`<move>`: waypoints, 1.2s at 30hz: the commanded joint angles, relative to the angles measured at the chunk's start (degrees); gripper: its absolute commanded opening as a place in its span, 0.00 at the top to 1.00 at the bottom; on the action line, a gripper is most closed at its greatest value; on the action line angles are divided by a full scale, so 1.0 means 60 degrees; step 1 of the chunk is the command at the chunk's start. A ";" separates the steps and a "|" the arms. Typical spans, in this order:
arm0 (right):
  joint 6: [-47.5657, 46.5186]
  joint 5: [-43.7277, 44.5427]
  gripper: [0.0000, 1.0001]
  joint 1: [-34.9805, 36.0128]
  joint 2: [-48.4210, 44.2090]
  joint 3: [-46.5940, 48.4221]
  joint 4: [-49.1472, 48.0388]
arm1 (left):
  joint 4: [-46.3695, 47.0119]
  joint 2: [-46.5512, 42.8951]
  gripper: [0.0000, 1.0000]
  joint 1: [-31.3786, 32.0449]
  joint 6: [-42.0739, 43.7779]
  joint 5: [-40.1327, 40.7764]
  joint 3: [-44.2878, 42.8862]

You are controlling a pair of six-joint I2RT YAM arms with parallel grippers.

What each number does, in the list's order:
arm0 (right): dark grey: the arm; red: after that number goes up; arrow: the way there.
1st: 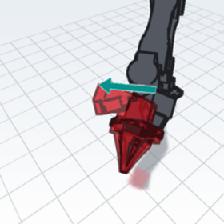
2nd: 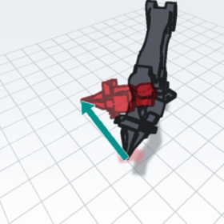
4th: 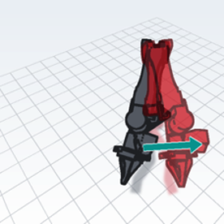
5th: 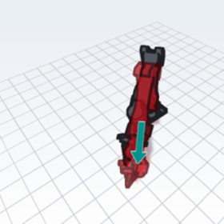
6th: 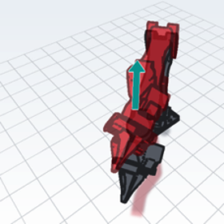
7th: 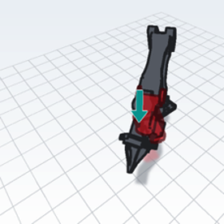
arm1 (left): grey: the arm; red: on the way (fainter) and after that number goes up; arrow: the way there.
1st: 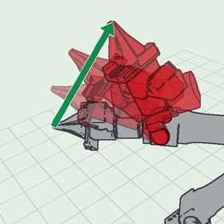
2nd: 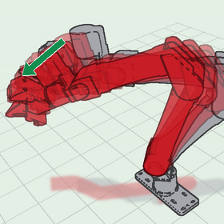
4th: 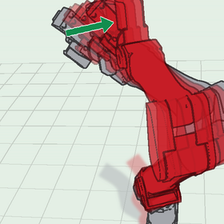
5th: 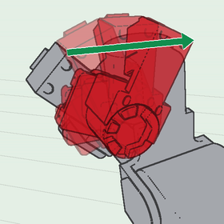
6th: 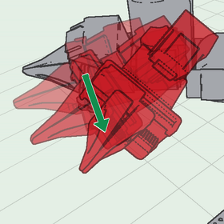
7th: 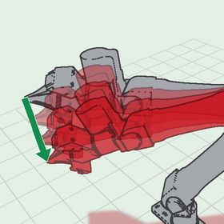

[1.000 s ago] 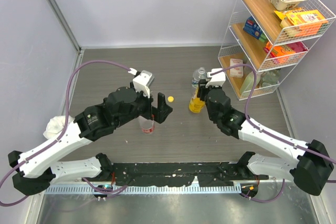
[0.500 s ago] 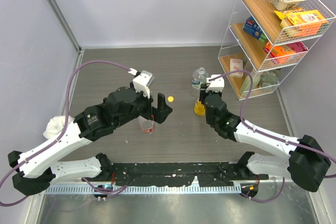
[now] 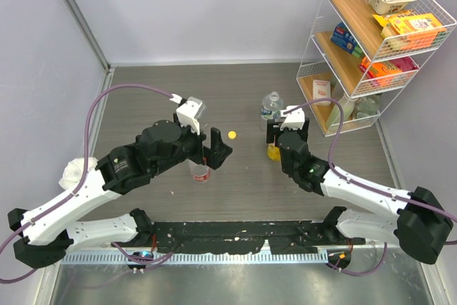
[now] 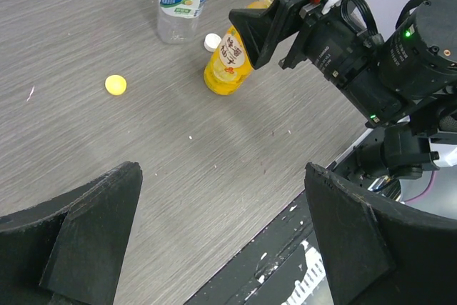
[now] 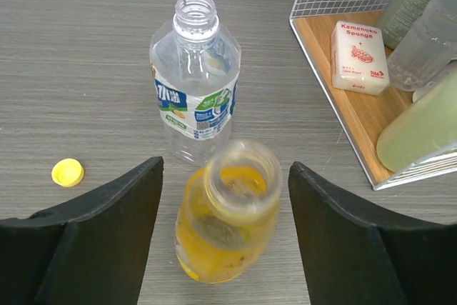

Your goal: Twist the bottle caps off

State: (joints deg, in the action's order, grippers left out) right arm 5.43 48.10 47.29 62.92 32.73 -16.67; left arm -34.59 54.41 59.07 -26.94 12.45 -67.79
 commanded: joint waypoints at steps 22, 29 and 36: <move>0.1013 -0.1716 0.16 0.0073 -0.1888 0.2659 0.3495 | -0.0958 -0.0148 0.00 -0.0030 -0.0520 0.1410 0.0165; 0.0693 -0.3793 0.16 0.0073 -0.1245 0.4209 0.4605 | -0.1442 -0.0952 0.00 -0.0016 -0.0959 0.2816 0.0472; 0.0588 -0.6005 0.16 0.0117 -0.0584 0.5150 0.4873 | -0.2568 -0.1144 0.00 -0.0016 -0.1340 0.3842 0.0268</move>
State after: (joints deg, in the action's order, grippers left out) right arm 9.78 22.72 47.53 58.61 60.25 11.70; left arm -45.54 47.48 59.07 -32.62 29.47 -64.69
